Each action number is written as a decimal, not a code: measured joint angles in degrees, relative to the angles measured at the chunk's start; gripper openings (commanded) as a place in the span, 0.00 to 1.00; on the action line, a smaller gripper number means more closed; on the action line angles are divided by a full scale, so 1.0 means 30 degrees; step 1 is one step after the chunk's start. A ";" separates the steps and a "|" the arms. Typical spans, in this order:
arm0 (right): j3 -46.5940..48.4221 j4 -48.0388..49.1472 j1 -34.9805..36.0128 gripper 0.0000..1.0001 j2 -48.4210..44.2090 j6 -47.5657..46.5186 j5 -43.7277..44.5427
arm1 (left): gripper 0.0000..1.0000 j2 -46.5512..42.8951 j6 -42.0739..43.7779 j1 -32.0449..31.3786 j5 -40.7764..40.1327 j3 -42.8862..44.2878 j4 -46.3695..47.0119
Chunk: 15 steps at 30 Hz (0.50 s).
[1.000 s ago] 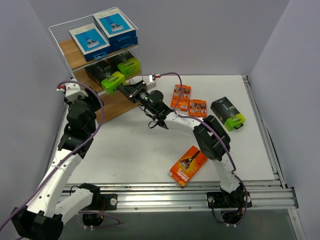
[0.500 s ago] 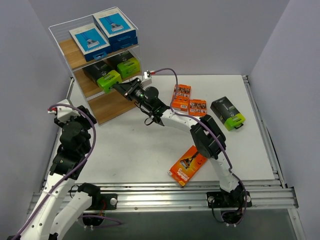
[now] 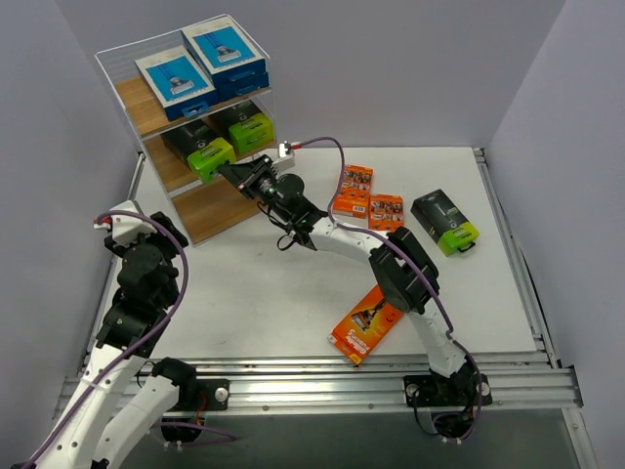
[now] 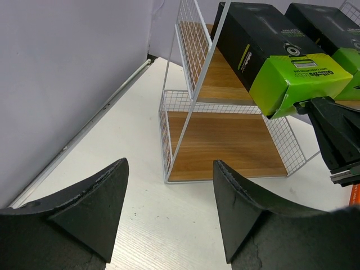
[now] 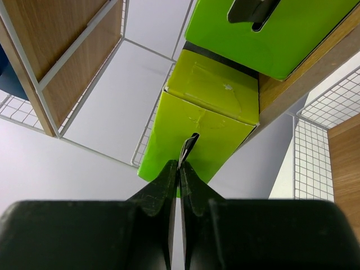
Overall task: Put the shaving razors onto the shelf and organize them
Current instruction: Place the shaving razor onto shelf
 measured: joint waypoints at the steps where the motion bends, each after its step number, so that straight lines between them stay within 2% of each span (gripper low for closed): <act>1: -0.0007 0.0007 0.0022 0.09 0.0000 0.0022 0.0022 | 0.70 -0.0022 0.0015 -0.0051 -0.0044 0.0000 0.0007; 6: -0.0342 0.0087 0.0036 0.14 0.0000 0.0058 0.0015 | 0.71 -0.0066 0.0131 -0.0284 -0.0109 -0.0051 0.0029; 7: -0.0379 0.0066 0.0036 0.19 0.0000 0.0051 0.0022 | 0.71 -0.0102 0.0138 -0.0299 -0.0109 -0.0073 0.0051; 9: -0.0386 0.0000 0.0036 0.21 0.0000 0.0015 0.0022 | 0.71 -0.0117 0.0204 -0.0335 -0.0117 -0.0073 0.0080; 15: -0.0131 -0.0401 0.0044 0.22 0.0000 -0.0015 -0.0015 | 0.72 -0.0255 0.0299 -0.0372 -0.0117 -0.0073 0.0087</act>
